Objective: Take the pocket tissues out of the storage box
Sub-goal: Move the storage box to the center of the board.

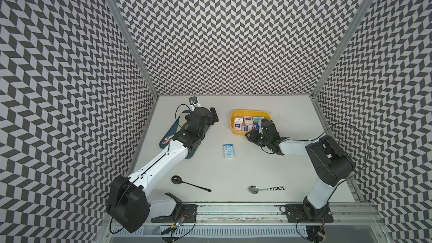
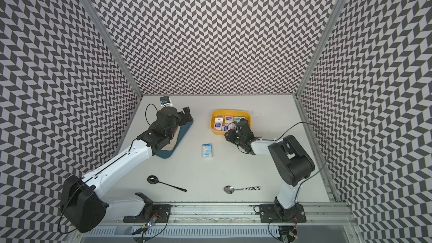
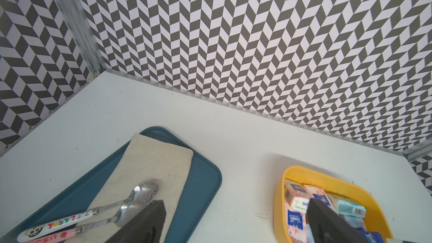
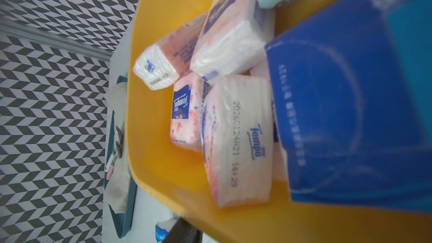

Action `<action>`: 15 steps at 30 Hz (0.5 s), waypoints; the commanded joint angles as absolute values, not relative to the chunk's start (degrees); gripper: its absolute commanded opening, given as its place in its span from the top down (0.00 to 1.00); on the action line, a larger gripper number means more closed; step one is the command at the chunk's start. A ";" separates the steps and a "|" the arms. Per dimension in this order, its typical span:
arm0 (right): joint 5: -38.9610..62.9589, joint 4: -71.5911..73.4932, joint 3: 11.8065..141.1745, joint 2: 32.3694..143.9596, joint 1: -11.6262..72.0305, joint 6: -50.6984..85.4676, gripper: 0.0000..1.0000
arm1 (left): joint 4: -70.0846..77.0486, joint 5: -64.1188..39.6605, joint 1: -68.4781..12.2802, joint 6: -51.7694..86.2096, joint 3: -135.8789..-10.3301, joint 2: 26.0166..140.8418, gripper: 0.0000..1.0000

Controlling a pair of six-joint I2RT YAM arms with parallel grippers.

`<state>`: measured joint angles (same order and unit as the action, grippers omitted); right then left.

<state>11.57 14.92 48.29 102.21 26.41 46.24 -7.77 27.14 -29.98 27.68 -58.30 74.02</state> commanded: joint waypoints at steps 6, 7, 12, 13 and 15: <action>12.81 13.02 52.56 103.93 20.92 42.07 0.52 | -6.78 28.04 -29.47 26.02 -61.15 74.70 0.01; 12.90 12.71 52.65 103.80 20.30 41.67 0.52 | -6.77 28.11 -29.45 25.99 -61.19 74.86 0.01; 13.75 10.98 53.52 102.76 18.72 38.53 0.52 | -6.81 28.04 -29.09 26.44 -61.51 75.79 0.01; 14.05 10.18 54.14 102.16 19.08 37.04 0.52 | -6.88 28.04 -28.95 26.54 -61.55 75.98 0.01; 13.25 7.88 55.52 99.77 20.83 34.17 0.52 | -7.02 27.86 -28.63 26.79 -61.62 76.37 0.01</action>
